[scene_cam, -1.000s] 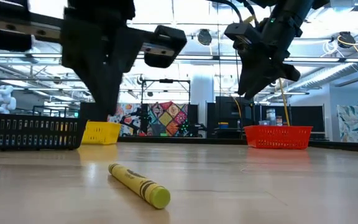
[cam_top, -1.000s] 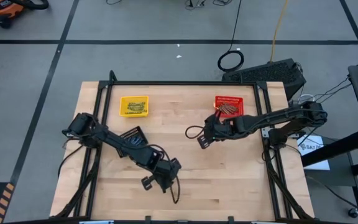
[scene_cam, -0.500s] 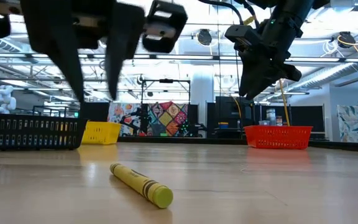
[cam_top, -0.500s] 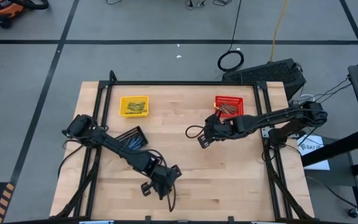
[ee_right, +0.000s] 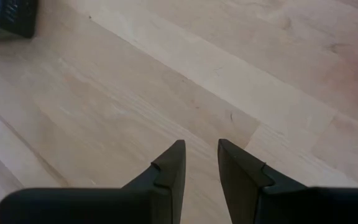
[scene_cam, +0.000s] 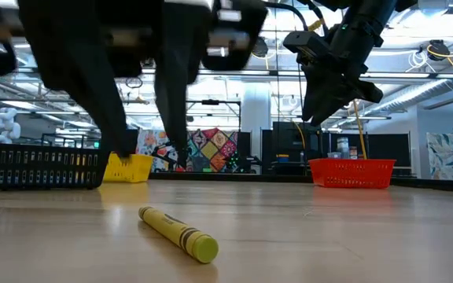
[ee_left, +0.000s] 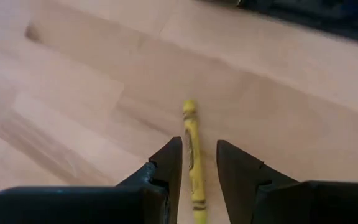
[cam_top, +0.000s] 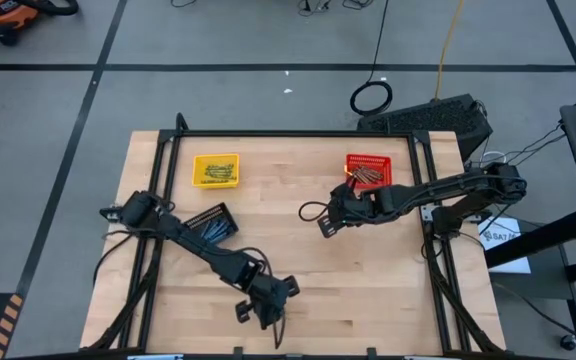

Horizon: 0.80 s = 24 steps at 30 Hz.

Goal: Sort crayons
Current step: Put the light green crayon into the yellow bin

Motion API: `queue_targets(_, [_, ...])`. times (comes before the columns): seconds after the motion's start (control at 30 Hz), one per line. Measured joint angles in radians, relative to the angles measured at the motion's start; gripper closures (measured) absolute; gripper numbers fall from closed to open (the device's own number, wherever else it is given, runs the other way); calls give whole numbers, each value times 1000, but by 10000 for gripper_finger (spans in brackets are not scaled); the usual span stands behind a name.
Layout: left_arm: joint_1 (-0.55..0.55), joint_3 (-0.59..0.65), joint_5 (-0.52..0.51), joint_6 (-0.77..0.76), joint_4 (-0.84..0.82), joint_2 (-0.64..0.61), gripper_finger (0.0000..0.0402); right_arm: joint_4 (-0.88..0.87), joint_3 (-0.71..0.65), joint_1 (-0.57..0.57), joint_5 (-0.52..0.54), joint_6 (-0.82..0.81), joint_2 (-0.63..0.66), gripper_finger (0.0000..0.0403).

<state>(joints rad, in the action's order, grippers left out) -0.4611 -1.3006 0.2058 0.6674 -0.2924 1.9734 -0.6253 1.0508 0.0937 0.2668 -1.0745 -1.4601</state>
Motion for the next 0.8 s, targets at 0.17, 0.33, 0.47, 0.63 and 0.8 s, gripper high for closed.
queue_targets(0.17, [19,1,1,-6,-2,19,304,0,0,0,0,-13,0,321])
queue_targets(0.33, [38,0,30,-7,-15,18,304,-2,0,0,-1,-11,0,321])
queue_targets(0.47, [42,0,45,-6,-28,18,304,-4,0,0,-1,-10,0,321])
queue_targets(0.63, [42,0,50,-6,-19,41,304,-4,0,0,-1,-10,0,321])
queue_targets(0.8, [41,0,30,-6,4,85,304,-8,1,0,-2,-10,0,321])
